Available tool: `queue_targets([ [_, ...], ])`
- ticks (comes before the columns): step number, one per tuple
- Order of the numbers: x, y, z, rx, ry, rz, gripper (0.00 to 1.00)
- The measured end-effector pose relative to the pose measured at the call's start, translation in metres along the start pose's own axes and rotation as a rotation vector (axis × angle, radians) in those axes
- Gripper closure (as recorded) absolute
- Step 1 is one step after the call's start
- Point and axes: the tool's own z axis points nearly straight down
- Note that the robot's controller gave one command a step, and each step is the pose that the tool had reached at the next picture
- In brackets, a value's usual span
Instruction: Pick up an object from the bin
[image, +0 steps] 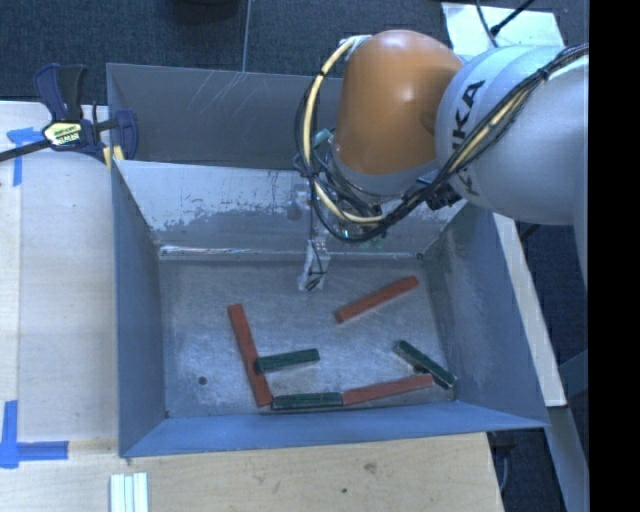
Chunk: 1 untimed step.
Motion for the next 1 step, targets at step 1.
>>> queue_targets([
  [1,0.069,-0.0504,0.1224,0.003,0.004,-0.058,0.0],
])
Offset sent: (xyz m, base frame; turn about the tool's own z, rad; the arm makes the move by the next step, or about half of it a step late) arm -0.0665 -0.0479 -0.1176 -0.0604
